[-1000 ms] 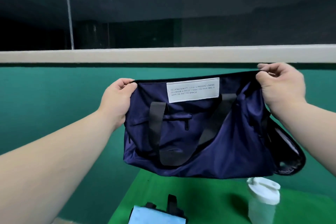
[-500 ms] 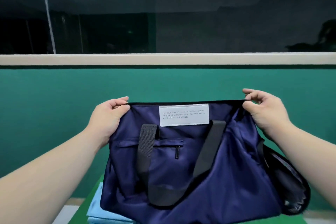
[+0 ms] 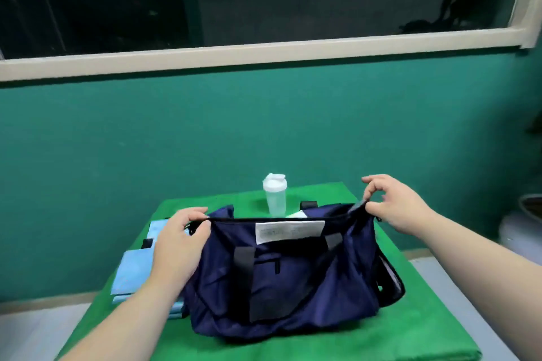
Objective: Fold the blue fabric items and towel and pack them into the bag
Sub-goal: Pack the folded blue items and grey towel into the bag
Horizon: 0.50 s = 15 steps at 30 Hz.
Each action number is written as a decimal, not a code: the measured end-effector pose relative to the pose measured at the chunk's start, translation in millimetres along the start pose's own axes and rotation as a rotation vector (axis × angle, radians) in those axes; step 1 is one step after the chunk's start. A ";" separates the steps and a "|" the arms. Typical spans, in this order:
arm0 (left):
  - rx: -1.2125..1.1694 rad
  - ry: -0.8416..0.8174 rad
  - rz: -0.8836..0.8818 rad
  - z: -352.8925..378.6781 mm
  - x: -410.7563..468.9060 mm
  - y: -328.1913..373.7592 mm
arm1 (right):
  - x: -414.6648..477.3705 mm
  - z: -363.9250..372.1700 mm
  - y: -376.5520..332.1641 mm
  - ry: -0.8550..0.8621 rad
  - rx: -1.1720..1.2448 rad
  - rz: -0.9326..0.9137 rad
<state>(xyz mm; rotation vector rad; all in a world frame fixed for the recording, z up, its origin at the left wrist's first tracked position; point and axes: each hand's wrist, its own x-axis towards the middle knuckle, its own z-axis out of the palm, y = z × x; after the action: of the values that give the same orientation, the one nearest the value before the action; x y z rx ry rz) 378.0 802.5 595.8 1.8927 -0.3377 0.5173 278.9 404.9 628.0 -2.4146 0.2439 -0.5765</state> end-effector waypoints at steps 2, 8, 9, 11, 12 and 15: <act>0.097 -0.160 -0.025 10.0 -34.1 -29.3 | -28.5 20.3 32.3 -0.136 -0.105 0.010; 0.238 -0.418 0.028 14.8 -88.6 -86.4 | -82.3 64.5 73.3 -0.393 -0.212 -0.014; 0.284 -0.448 0.101 14.6 -89.3 -88.5 | -83.8 67.5 69.3 -0.412 -0.207 -0.036; 0.367 -0.484 0.266 14.3 -87.4 -87.1 | -81.7 73.4 58.2 -0.421 -0.174 -0.113; 0.398 -0.498 0.329 14.7 -85.9 -83.1 | -79.7 77.3 51.6 -0.421 -0.170 -0.144; 0.567 -0.594 0.510 23.3 -79.7 -68.4 | -71.3 96.4 28.6 -0.370 -0.218 -0.250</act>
<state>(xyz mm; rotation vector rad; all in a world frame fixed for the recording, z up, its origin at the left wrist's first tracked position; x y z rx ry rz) 345.4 805.2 493.4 2.5050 -1.1866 0.3900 259.3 457.0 518.1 -2.7282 -0.1635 -0.2058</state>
